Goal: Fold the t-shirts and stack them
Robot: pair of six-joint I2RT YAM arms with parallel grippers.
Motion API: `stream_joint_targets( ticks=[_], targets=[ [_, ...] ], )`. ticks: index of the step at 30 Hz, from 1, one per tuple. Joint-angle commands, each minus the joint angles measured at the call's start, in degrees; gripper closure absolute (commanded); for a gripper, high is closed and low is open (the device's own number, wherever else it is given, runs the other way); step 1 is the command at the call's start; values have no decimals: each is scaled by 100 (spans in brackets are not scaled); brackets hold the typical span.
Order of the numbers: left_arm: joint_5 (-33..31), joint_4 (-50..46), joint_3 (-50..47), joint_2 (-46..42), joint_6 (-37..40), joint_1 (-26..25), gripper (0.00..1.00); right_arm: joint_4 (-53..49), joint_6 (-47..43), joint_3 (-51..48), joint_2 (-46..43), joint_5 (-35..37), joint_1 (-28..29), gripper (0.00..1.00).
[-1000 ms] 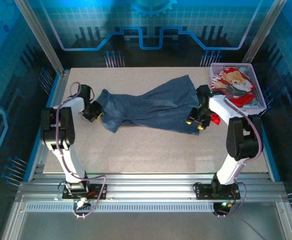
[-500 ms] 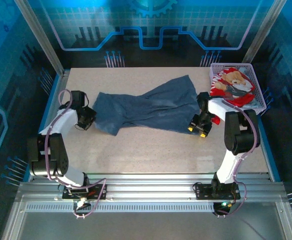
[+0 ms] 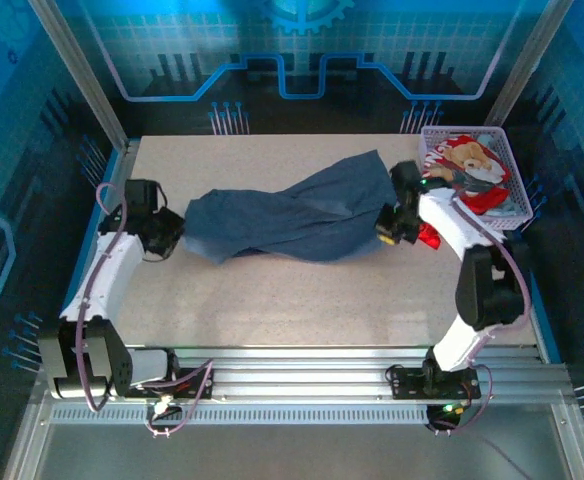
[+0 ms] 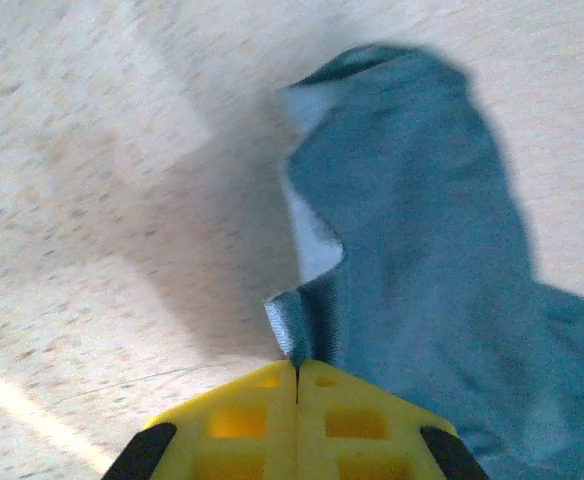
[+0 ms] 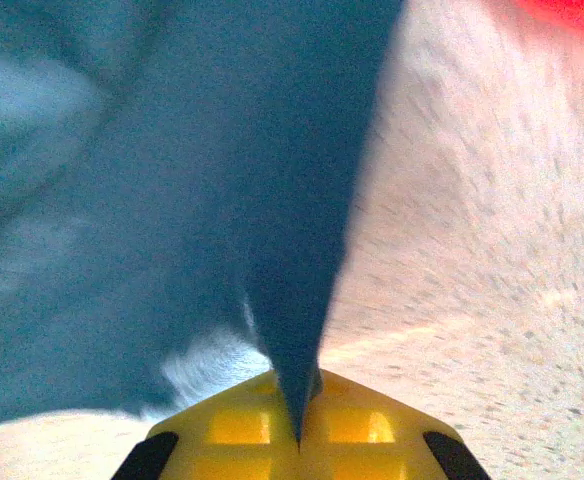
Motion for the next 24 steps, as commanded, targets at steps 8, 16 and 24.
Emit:
stream_joint_targets(
  ticks=[8,16,24],
  targets=[
    [-336,-68,2423,-1079,-416,-33,100,-160,-560,1792,-1884,-233,23,100],
    [-382,52,3400,-1885,-347,-24,100,-148,-662,2135,-3325,-532,-45,100],
    [487,147,4746,-445,-326,-20,100,56,-393,2439,-2854,-821,-276,100]
  ],
)
